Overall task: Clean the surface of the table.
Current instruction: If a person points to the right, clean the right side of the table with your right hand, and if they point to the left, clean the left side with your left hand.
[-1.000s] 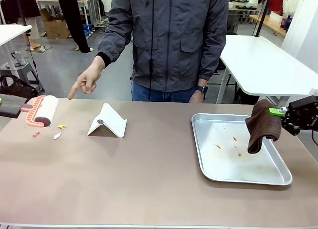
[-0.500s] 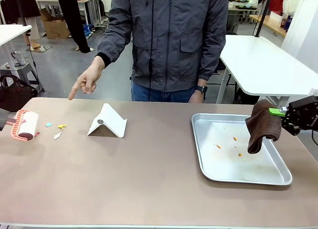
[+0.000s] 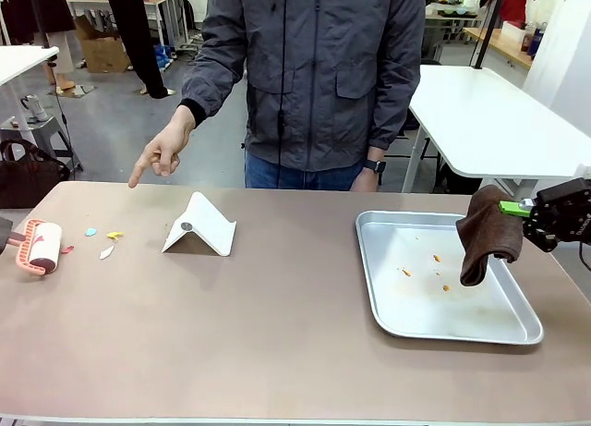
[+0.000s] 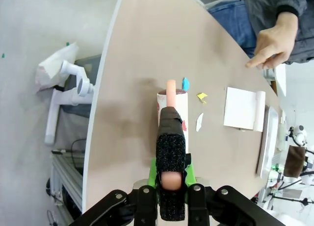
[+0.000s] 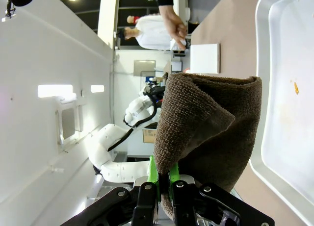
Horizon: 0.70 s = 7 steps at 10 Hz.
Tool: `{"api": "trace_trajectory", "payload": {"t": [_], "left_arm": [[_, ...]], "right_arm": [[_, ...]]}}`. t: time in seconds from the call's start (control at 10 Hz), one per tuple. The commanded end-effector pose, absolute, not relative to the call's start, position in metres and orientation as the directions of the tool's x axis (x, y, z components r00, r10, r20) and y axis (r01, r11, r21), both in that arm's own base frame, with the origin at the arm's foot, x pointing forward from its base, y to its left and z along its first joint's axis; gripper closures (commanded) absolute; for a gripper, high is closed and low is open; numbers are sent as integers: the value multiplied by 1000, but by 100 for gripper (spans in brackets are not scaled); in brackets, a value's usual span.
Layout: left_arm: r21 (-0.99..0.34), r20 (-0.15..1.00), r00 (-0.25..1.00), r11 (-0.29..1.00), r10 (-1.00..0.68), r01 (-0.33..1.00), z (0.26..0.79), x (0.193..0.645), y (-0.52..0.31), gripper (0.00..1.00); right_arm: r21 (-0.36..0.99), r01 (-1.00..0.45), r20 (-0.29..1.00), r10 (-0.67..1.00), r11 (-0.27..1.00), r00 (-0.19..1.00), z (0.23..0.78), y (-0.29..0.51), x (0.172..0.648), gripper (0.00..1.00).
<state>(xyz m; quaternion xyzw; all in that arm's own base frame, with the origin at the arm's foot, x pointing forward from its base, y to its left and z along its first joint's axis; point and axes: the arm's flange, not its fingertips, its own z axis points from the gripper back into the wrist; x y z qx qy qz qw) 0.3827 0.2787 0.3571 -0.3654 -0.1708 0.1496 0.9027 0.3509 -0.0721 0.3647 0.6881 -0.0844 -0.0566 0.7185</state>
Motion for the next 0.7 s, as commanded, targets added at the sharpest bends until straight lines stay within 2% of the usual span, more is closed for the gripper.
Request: {"api": "trace_trajectory", "payload": {"t": [0.0, 0.6], "left_arm": [[-697, 143, 909, 692, 392, -189, 354, 391, 281, 78], [-670, 134, 931, 723, 339, -166, 335, 397, 259, 78]], "right_arm": [[999, -40, 45, -194, 31, 980, 367, -72, 350, 100], [999, -40, 45, -194, 31, 980, 367, -72, 350, 100]]}}
